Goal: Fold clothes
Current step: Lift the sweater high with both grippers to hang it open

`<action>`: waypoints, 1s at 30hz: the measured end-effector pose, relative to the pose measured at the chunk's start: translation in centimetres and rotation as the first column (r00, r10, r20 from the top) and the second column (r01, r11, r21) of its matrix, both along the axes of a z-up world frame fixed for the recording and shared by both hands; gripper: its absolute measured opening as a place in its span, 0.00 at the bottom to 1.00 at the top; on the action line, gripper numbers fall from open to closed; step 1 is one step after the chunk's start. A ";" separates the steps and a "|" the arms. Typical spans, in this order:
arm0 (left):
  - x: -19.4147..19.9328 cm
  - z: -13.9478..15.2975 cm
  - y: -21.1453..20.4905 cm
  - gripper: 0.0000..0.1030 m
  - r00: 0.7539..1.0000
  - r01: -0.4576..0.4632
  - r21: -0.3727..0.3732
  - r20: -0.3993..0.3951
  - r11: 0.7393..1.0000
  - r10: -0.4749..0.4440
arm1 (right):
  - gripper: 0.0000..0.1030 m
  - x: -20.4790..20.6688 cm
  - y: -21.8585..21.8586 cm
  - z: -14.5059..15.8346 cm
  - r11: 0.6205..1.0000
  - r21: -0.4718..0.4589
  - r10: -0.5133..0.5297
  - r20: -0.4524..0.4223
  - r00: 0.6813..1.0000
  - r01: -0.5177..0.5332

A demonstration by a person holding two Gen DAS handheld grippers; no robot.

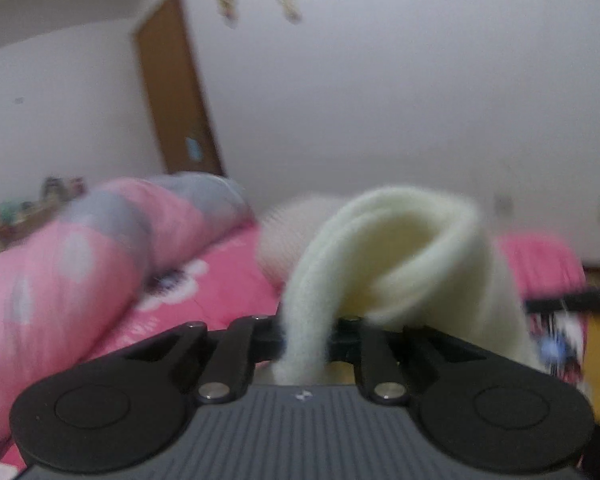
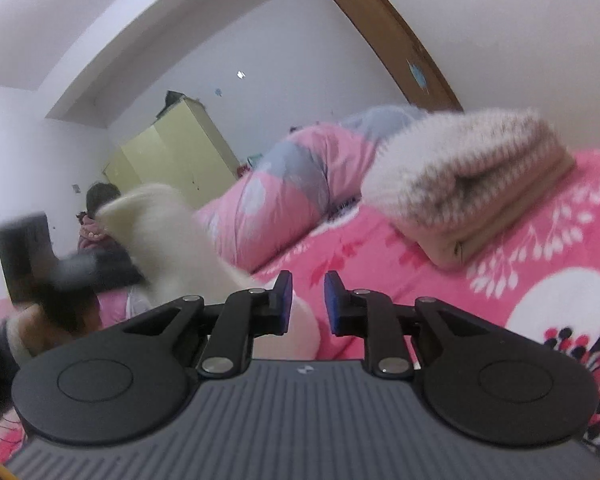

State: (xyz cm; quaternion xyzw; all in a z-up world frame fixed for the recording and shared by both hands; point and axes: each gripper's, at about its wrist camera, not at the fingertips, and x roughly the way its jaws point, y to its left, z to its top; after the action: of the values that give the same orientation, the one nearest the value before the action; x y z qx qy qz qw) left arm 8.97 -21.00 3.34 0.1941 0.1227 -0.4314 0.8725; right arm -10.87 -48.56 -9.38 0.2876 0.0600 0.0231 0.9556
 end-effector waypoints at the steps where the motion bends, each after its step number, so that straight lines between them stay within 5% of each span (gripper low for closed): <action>1: -0.2 1.2 0.8 0.12 1.000 -0.017 -0.023 0.013 1.000 0.018 | 0.19 -0.5 0.7 0.5 1.000 -0.012 0.013 0.018 1.000 -0.013; 4: -1.2 4.4 2.9 0.12 0.996 -0.064 -0.082 0.062 0.995 0.069 | 0.33 -1.5 3.7 1.9 0.994 -0.071 0.091 0.069 0.993 -0.086; 9: -3.5 7.4 5.2 0.12 0.985 -0.126 -0.144 0.103 0.981 0.142 | 0.92 -1.5 11.9 3.8 0.937 -0.319 0.182 0.098 0.978 -0.142; 13: -5.6 9.4 7.5 0.12 0.973 -0.179 -0.216 0.104 0.960 0.205 | 0.96 0.8 17.3 3.8 0.877 -0.468 0.130 0.003 0.991 -0.114; 14: -6.1 9.9 8.1 0.11 0.970 -0.192 -0.234 0.102 0.953 0.221 | 0.91 1.4 18.0 3.4 0.858 -0.501 0.116 -0.022 0.993 -0.111; 15: -6.4 10.4 8.9 0.11 0.966 -0.207 -0.250 0.103 0.946 0.239 | 0.59 1.9 18.7 3.3 0.836 -0.540 0.093 -0.046 0.995 -0.103; 16: -6.6 10.9 9.6 0.11 0.961 -0.222 -0.267 0.104 0.938 0.257 | 0.40 2.2 19.0 3.4 0.810 -0.580 0.066 -0.066 0.996 -0.092; 18: -7.3 12.0 11.6 0.11 0.950 -0.251 -0.302 0.108 0.920 0.294 | 0.19 2.0 18.5 4.8 0.795 -0.600 0.069 -0.058 0.996 -0.090; 26: -12.3 16.5 19.8 0.11 0.898 -0.294 -0.478 0.159 0.828 0.410 | 0.07 0.9 16.2 15.8 0.626 -0.768 -0.022 0.155 0.988 0.134; 30: -15.5 17.9 22.6 0.11 0.881 -0.282 -0.540 0.182 0.793 0.437 | 0.00 -1.5 15.1 22.2 0.534 -0.754 -0.149 0.362 0.920 0.383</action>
State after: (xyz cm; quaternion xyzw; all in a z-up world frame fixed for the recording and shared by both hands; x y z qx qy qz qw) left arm -6.50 1.59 21.23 -0.0022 -0.0904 -0.2379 0.9671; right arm -12.33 -33.42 12.79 -0.1819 -0.1037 -0.1173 0.9708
